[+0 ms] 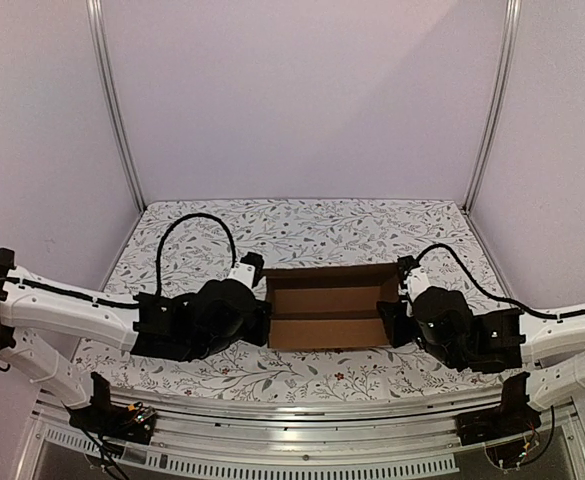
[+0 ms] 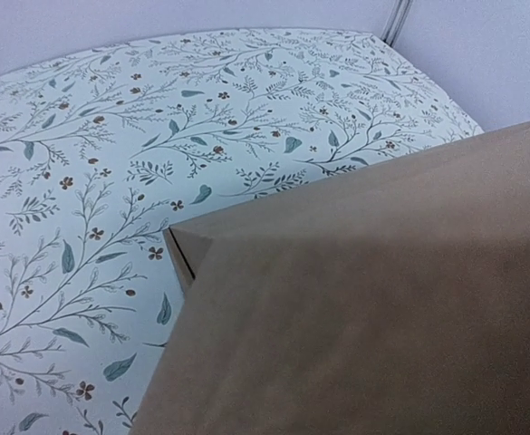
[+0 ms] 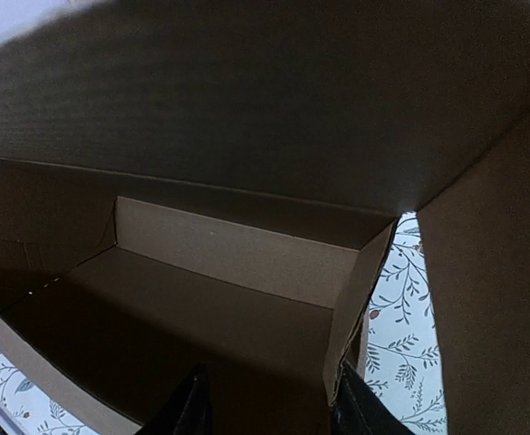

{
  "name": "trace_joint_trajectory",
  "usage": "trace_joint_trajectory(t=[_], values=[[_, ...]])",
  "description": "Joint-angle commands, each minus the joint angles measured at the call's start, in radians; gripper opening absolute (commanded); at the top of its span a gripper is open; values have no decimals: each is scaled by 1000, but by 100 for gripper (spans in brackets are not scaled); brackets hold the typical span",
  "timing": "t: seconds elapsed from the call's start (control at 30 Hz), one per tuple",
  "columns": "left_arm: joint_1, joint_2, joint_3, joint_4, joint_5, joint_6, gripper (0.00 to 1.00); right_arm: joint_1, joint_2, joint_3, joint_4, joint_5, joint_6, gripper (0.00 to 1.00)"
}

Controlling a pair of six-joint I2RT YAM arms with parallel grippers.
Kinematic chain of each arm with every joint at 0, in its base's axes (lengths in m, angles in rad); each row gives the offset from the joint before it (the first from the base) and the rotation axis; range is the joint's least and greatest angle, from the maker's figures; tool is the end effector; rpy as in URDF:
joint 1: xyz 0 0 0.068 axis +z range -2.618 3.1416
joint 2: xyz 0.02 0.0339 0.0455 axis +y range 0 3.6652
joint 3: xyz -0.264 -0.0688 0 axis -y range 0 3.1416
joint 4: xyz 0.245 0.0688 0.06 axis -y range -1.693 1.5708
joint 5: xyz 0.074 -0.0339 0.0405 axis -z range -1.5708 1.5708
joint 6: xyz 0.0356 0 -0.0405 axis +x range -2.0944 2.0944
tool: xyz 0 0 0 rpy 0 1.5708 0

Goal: Fold the paper box

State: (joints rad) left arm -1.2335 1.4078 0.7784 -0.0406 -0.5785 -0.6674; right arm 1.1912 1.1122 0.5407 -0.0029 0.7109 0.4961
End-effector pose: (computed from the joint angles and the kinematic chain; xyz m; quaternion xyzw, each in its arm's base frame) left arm 0.1150 -0.2690 0.2138 0.1218 0.8632 -0.1902 0.4515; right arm 0.1055 0.2017 0.2133 -0.1241 0.8309 0.1315 0.5262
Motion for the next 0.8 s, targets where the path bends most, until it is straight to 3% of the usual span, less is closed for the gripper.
trace_joint_trajectory(t=[0.0, 0.13, 0.4, 0.6, 0.77], values=[[-32, 70, -34, -129, 48, -80, 0, 11, -101, -18, -61, -29, 6, 47], [-32, 94, -23, -130, 13, -90, 0, 11, -185, -7, -151, -61, -3, 59], [-32, 135, 4, -130, -49, -78, 0, 12, -333, 61, -382, -254, -41, 67], [-35, 152, -11, -84, -112, -34, 0, 12, -412, 174, -608, -277, -78, 65], [-42, 160, -18, -61, -159, -8, 0, 11, -416, 261, -603, -210, -159, 58]])
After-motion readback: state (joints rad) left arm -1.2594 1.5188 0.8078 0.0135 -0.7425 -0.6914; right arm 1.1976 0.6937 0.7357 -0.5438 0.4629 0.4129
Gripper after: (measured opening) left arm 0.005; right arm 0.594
